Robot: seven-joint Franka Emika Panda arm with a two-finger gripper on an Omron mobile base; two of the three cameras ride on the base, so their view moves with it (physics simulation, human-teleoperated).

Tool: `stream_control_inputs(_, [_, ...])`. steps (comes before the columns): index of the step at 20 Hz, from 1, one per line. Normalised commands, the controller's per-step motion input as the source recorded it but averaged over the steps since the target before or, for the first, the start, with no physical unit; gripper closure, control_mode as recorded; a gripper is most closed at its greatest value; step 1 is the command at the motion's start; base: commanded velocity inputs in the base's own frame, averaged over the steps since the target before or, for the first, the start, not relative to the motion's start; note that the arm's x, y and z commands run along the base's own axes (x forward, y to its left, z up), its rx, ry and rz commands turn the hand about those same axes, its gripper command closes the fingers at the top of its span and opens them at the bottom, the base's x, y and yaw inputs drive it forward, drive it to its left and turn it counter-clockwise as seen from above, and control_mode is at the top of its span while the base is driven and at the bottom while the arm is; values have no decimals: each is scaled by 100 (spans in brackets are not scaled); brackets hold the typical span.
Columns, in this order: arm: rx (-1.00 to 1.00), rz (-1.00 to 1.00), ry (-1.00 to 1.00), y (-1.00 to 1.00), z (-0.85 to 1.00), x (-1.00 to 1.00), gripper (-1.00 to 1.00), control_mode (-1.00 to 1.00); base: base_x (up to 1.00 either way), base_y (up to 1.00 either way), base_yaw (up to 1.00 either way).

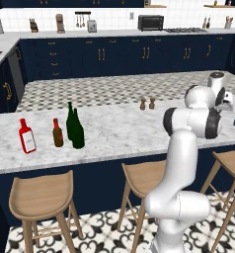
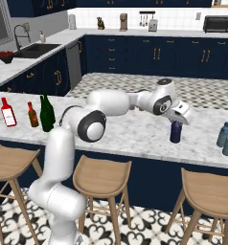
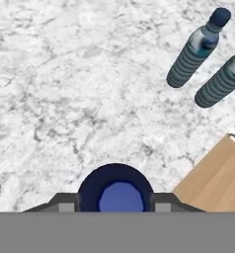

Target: Move the plastic bottles in the middle to the plastics group, and the glass bottles in the middle to the glass group.

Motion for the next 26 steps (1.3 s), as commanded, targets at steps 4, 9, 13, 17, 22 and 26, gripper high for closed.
stream_control_inputs(4, [1,-8,-13,-36,-17,-22,100,-100,0,0,0])
stream_control_inputs(9, [0,-7,-11,-47,0,0,100,-100,0,0,0])
stream_control_inputs(13, [0,-6,-10,-37,0,0,100,-100,0,0,0])
stream_control_inputs(17, [0,-3,-1,-11,0,0,100,-100,0,0,0])
stream_control_inputs(22, [0,-2,-4,-17,8,0,100,-100,0,0,0])
stream_control_inputs(26, [2,-1,-7,-23,4,0,100,-100,0,0,0])
